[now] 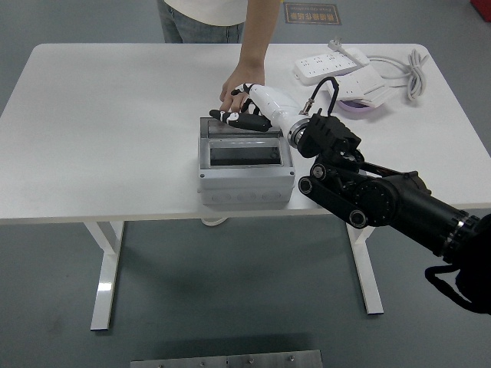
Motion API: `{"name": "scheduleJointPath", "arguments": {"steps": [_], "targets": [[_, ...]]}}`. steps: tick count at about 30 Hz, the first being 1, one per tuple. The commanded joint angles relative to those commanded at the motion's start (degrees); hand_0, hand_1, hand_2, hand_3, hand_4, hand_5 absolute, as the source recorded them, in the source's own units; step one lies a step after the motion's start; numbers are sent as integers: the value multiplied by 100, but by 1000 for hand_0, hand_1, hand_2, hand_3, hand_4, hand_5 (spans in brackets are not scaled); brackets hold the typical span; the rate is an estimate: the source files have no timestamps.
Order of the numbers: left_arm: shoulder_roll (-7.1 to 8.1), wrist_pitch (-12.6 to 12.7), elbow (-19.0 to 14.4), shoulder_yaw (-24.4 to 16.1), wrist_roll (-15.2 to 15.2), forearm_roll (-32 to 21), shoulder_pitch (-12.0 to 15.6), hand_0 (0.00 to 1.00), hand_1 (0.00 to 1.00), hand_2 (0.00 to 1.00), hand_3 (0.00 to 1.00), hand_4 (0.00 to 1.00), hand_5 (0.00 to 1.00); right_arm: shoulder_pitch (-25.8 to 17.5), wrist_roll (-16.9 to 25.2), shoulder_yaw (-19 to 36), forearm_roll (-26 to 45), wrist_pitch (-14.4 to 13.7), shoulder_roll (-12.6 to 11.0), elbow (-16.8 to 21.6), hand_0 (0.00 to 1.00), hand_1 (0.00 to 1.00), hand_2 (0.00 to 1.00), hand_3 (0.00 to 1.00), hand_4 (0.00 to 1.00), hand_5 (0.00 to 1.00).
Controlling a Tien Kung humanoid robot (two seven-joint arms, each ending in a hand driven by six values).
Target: Fetch the battery,place it into the box,close the lid of the box
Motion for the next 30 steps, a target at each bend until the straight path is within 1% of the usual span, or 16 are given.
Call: {"name": "scheduleJointPath", "arguments": {"steps": [11, 12, 17, 18, 23, 24, 29, 30], "targets": [[5, 16, 0, 3, -9, -1, -10, 656, 692, 546, 531, 336, 2, 24, -64, -25, -50, 2, -14, 35, 424, 428, 557, 786, 998, 998], [4, 17, 0, 5, -11, -5, -10, 656, 692, 545, 531, 336, 2, 22, -72, -29, -54, 3, -16, 40, 407, 424, 559, 785, 998, 998], [-1, 23, 0, 11, -17, -19, -8, 656, 692, 545, 531, 336, 2, 6, -131, -55, -86, 23, -29, 78, 407, 424, 559, 785, 998, 998], [-1, 25, 0, 11, -18, -21, -8, 657, 693, 545, 531, 336, 2, 2, -139, -60, -91, 26, -33, 83, 382, 406, 547, 782, 997, 998], [-8, 33, -2, 9, -17, -26, 1, 657, 693, 545, 531, 336, 2, -22, -198, -66, -134, 47, -55, 128, 382, 406, 547, 782, 997, 998], [-9, 33, -2, 8, -16, -25, 2, 656, 692, 546, 531, 335, 2, -25, -207, -66, -142, 49, -57, 132, 352, 382, 506, 749, 996, 998], [-13, 34, -1, 12, -19, -32, -1, 656, 692, 546, 531, 335, 2, -36, -227, -64, -153, 42, -64, 144, 352, 382, 506, 749, 996, 998], [-13, 34, -1, 11, -19, -31, -2, 656, 692, 546, 530, 334, 2, -38, -231, -66, -150, 44, -65, 144, 309, 339, 472, 720, 991, 998]]}}
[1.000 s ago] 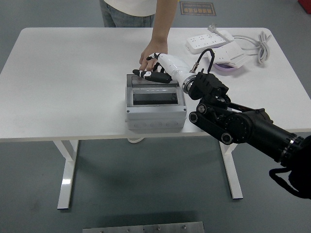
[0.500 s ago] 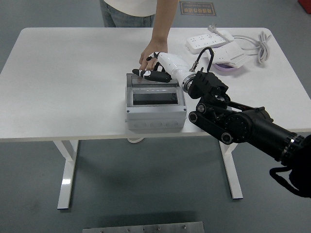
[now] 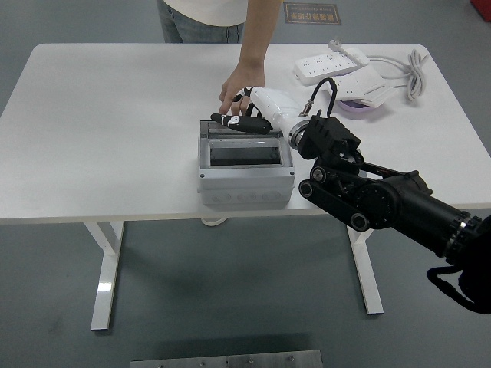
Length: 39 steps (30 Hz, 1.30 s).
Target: Fetch the battery,place it into the box,close the lid of the box
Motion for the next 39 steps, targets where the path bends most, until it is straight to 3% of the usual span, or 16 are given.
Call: {"name": "scheduleJointPath", "arguments": {"steps": [23, 33, 39], "targets": [[-13, 5, 3, 17, -11, -25, 12, 656, 692, 547, 531, 334, 2, -108, -88, -2, 25, 96, -54, -20, 260, 277, 444, 707, 978, 998], [-14, 10, 1, 1, 1, -10, 28, 656, 693, 547, 531, 334, 2, -120, -109, 183, -92, 71, -132, 28, 264, 275, 441, 706, 968, 998], [-34, 15, -1, 11, 0, -30, 60, 656, 693, 546, 530, 334, 2, -252, -148, 577, -299, 37, -264, 118, 263, 274, 438, 706, 966, 998]]}}
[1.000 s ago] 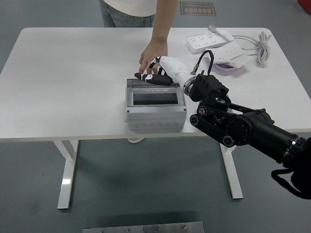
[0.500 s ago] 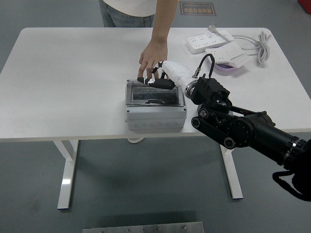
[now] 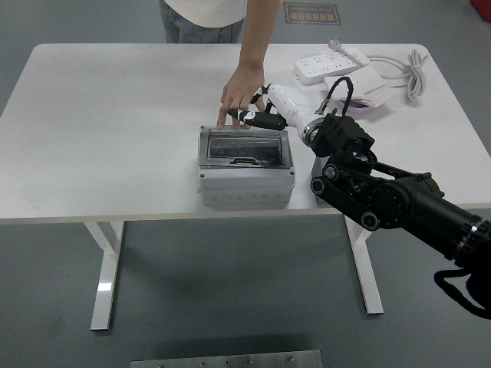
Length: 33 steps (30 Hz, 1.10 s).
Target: Fetch the battery,place it into the box,close the lid of the box
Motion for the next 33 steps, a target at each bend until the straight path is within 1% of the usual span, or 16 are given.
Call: {"name": "scheduleJointPath", "arguments": {"steps": [4, 7, 12, 15, 16, 20, 21, 26, 27, 29, 33], "targets": [[-11, 6, 0, 17, -11, -29, 15, 656, 693, 547, 531, 335, 2, -161, 78, 373, -74, -86, -181, 157, 262, 274, 434, 706, 964, 998], [-20, 17, 0, 34, -23, -62, 29, 656, 693, 547, 531, 335, 2, -366, 262, 704, -71, -233, -362, 390, 262, 274, 434, 706, 964, 998], [-52, 29, -1, 74, -45, -131, 56, 656, 693, 547, 530, 332, 2, -838, 678, 1326, 174, -422, -631, 836, 266, 275, 431, 699, 964, 998], [-73, 36, 0, 101, -62, -177, 75, 656, 693, 547, 530, 332, 2, -1167, 1013, 1752, 508, -422, -744, 1059, 266, 275, 431, 699, 964, 998], [-80, 39, -1, 108, -66, -190, 83, 656, 694, 546, 531, 334, 2, -1302, 1147, 1934, 647, -378, -775, 1141, 268, 292, 435, 676, 921, 998], [-102, 46, -2, 129, -75, -226, 116, 656, 694, 546, 531, 334, 2, -1762, 1579, 2577, 1125, -124, -818, 1398, 268, 292, 435, 676, 921, 998], [-106, 50, -2, 135, -80, -238, 122, 656, 694, 547, 531, 334, 2, -1860, 1663, 2730, 1231, -68, -814, 1446, 265, 295, 434, 611, 808, 814], [-122, 54, 0, 167, -102, -289, 133, 656, 694, 547, 531, 334, 2, -2345, 2103, 3576, 1904, 253, -734, 1630, 265, 295, 434, 611, 808, 814], [-125, 54, 0, 173, -106, -300, 133, 657, 694, 547, 532, 335, 2, -2425, 2184, 3751, 2069, 316, -716, 1646, 291, 316, 440, 593, 793, 785], [-131, 51, 1, 183, -110, -316, 133, 657, 694, 547, 532, 335, 2, -2565, 2333, 4072, 2396, 433, -688, 1666, 291, 316, 440, 593, 793, 785], [-139, 51, 2, 194, -118, -337, 132, 657, 694, 547, 532, 335, 2, -2760, 2586, 4587, 3018, 569, -647, 1665, 291, 316, 440, 593, 793, 785]]}}
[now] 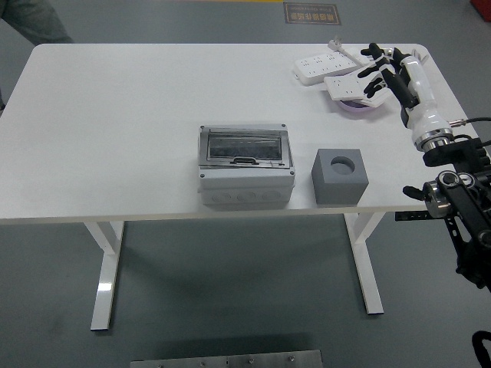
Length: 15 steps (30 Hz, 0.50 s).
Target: Fetch the battery,place it into the box,close the lid of the box
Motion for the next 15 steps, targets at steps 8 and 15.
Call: {"name": "scheduleJointPath", "arguments": {"steps": [8, 15], "targets": [[-15, -5, 3, 34, -23, -45, 0, 657, 692, 547, 531, 333, 2, -179, 266, 525, 1186, 228, 44, -142, 426, 426, 501, 593, 800, 745], [-25, -13, 13, 128, -92, -153, -2, 657, 693, 547, 532, 334, 2, -215, 246, 545, 1036, 171, 35, -157, 456, 464, 505, 588, 806, 694]]}}
